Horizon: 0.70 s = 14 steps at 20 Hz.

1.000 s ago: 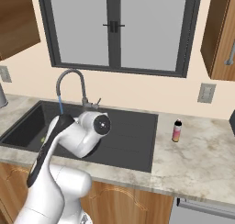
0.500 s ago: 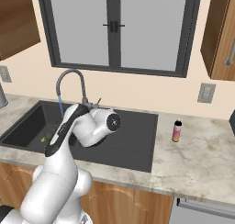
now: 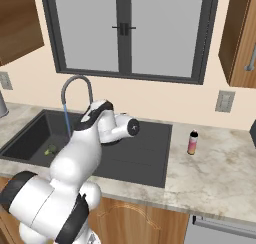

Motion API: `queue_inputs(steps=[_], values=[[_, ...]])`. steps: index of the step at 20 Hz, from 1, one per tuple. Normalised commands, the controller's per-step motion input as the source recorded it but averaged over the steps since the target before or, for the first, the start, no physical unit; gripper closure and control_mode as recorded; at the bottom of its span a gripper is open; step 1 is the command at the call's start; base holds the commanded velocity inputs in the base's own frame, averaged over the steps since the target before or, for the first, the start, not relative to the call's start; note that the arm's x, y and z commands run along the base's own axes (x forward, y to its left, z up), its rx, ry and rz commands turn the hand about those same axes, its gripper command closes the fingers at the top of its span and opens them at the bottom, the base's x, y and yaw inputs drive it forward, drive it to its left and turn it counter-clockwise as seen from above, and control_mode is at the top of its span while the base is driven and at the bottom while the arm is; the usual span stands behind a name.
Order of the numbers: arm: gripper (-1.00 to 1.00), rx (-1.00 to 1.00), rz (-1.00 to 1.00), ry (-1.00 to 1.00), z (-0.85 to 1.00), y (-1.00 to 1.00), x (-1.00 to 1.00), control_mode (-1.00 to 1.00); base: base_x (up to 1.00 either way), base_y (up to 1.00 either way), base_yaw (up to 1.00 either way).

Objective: Turn on the sink faucet. Then move the broccoli from the counter to the sink. Turn off the sink. Move the vegetable from the sink to the pot next to the stove. Finally move the pot to the rear right burner.

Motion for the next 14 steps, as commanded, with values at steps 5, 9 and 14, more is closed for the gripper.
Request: queue_inputs(steps=[5,9,14], values=[[-1.0,0.0,0.05,-0.09,-0.1,0.0,0.53,-1.0,0.0,0.0,0.0],[-1.0,0.0,0.1,-0.09,-0.09,-0.02,0.23,-1.0,0.0,0.0,0.0],[-1.0,0.0,0.09,-0.02,-0.06,-0.01,0.17,-1.0,0.0,0.0,0.0]])
